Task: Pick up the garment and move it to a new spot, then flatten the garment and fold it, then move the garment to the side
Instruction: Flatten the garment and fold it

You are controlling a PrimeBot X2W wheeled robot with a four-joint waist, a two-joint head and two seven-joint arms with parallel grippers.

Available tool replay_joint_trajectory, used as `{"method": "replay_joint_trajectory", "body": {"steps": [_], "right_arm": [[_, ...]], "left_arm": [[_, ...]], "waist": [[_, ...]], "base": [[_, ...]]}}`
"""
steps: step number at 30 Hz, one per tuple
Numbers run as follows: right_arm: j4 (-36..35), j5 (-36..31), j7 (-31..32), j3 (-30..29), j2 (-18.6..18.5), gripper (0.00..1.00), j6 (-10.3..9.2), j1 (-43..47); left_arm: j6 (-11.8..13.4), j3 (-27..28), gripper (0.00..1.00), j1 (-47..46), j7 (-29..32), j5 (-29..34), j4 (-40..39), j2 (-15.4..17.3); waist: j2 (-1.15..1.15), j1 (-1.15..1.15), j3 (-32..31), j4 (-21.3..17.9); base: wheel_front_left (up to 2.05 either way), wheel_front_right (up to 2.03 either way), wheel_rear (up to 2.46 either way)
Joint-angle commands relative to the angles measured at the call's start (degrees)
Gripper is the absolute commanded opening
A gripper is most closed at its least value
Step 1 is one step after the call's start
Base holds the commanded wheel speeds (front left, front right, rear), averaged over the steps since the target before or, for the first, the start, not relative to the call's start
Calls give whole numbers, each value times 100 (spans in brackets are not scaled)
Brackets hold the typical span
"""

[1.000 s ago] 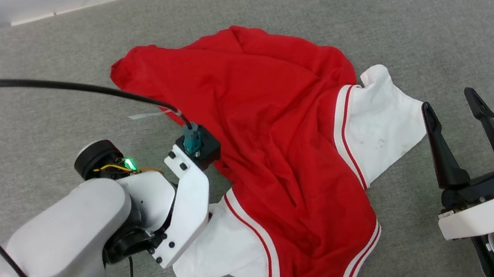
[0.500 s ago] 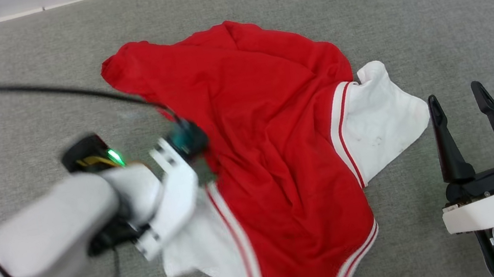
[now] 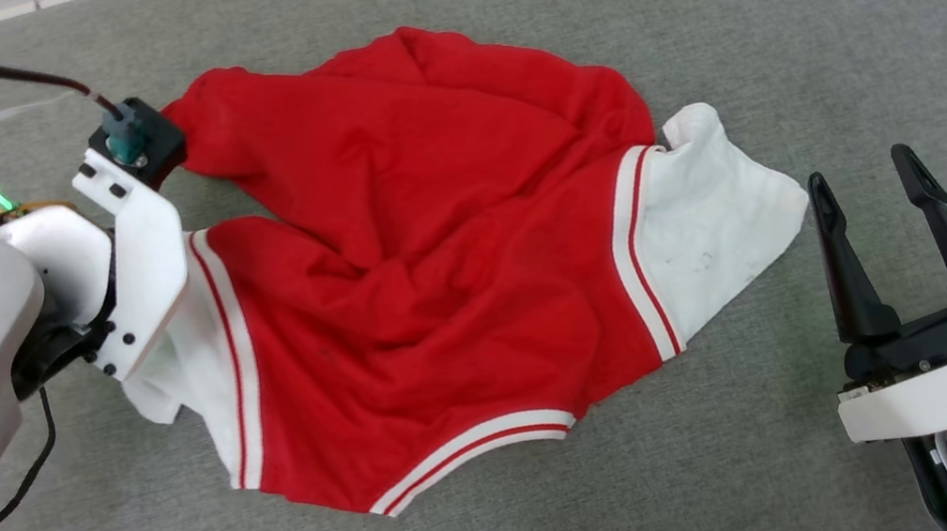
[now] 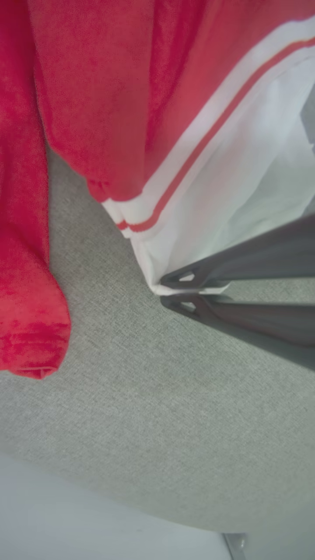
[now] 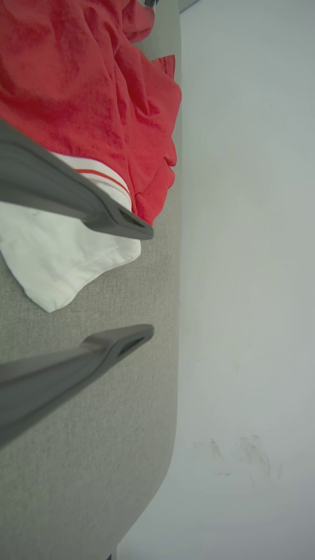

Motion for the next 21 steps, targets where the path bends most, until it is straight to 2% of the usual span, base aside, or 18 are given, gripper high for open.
{"method": "replay_joint_trajectory", "body": {"steps": [1,5,6,7,11,14,21], "right_arm": [[-2,9,-10,13,7,100,-4,-59],[45,16,-10,51,24,100,-4,-88],[64,12,-10,42,27,100,-4,-74],[76,5,-10,23,28,100,-4,-50],[106,-4,-10,-52,39,100,-4,58],[121,-12,-10,-65,40,100,-4,112],[137,-13,-10,-45,41,100,-4,245]], "left_arm": [[16,-27,0,107,-41,21,154,-47],[12,-66,0,400,-200,-175,748,-274],[9,-77,20,463,-258,-224,856,-344],[9,-83,100,525,-313,-260,925,-390],[3,-75,100,459,-502,-450,1004,-473],[9,45,100,273,-511,-717,907,-392],[9,-4,100,115,525,-1422,221,-8]], "waist": [[0,-1,41,-62],[0,-1,27,-132],[0,-1,0,-130],[0,-1,-35,-116],[0,-1,-222,-9],[0,-1,-389,84],[0,-1,-635,213]], "base": [[0,0,0],[0,0,0],[0,0,0],[0,0,0],[0,0,0],[0,0,0],[0,0,0]]}}
